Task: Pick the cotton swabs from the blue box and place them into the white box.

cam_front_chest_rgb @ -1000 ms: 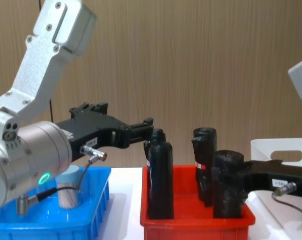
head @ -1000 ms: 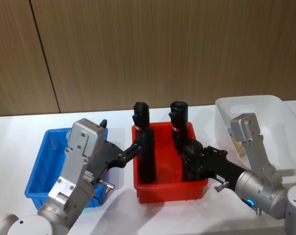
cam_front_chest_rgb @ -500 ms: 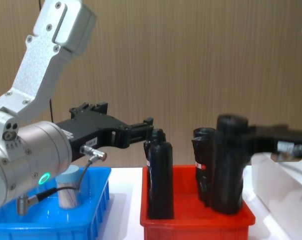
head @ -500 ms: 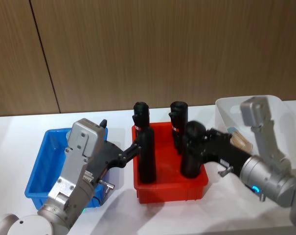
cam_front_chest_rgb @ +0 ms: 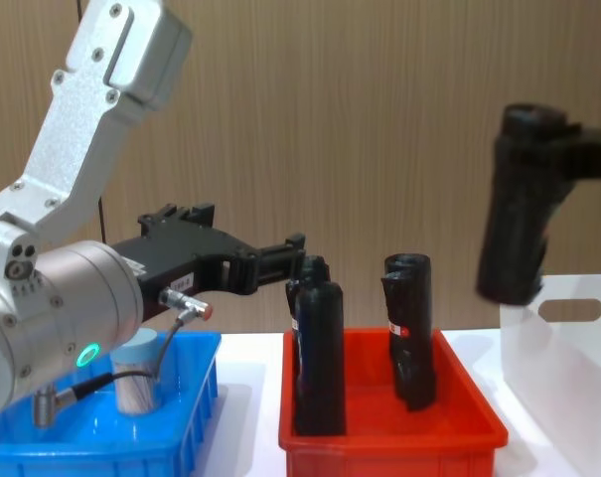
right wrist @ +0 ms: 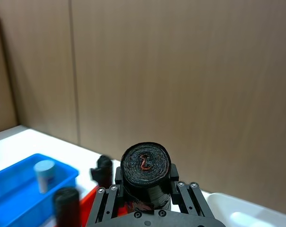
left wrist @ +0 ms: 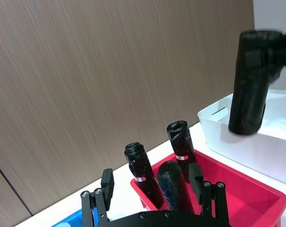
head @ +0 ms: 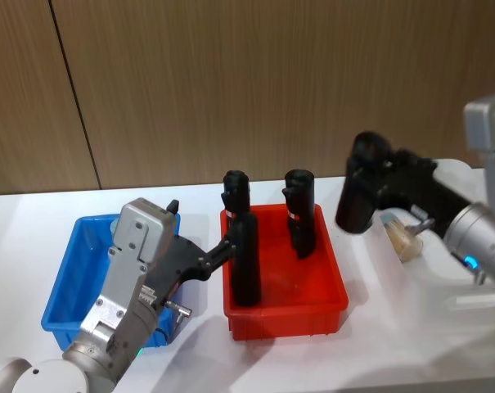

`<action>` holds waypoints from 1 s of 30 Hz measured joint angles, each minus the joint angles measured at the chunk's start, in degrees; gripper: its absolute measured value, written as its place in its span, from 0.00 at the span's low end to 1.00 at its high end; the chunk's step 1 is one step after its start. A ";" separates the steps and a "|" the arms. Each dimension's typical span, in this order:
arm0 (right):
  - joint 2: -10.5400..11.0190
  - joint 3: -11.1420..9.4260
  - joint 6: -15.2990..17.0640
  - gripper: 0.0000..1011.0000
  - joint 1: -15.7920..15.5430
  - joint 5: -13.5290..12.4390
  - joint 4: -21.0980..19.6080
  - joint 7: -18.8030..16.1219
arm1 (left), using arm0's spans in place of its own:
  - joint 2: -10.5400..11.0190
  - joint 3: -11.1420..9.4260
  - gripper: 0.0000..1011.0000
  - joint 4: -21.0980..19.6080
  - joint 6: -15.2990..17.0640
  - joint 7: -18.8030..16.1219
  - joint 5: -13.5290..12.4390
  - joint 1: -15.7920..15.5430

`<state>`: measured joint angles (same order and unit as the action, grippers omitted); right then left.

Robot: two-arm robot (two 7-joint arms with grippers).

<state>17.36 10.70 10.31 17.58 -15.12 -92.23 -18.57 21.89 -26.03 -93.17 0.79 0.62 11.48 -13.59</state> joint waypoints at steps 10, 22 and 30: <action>1.72 -2.50 -0.25 0.50 2.69 0.20 1.94 3.17 | 0.00 0.00 0.99 0.00 0.00 0.00 0.00 0.00; 2.00 -3.38 -1.62 0.50 6.12 2.24 11.33 4.65 | 0.00 0.00 0.99 0.00 0.00 0.00 0.00 0.00; 1.62 -3.33 -2.81 0.50 7.61 2.73 16.95 4.87 | 0.00 0.00 0.99 0.00 0.00 0.00 0.00 0.00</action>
<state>18.99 7.37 7.51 25.18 -12.39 -75.29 -13.69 21.89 -26.03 -93.18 0.79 0.62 11.48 -13.59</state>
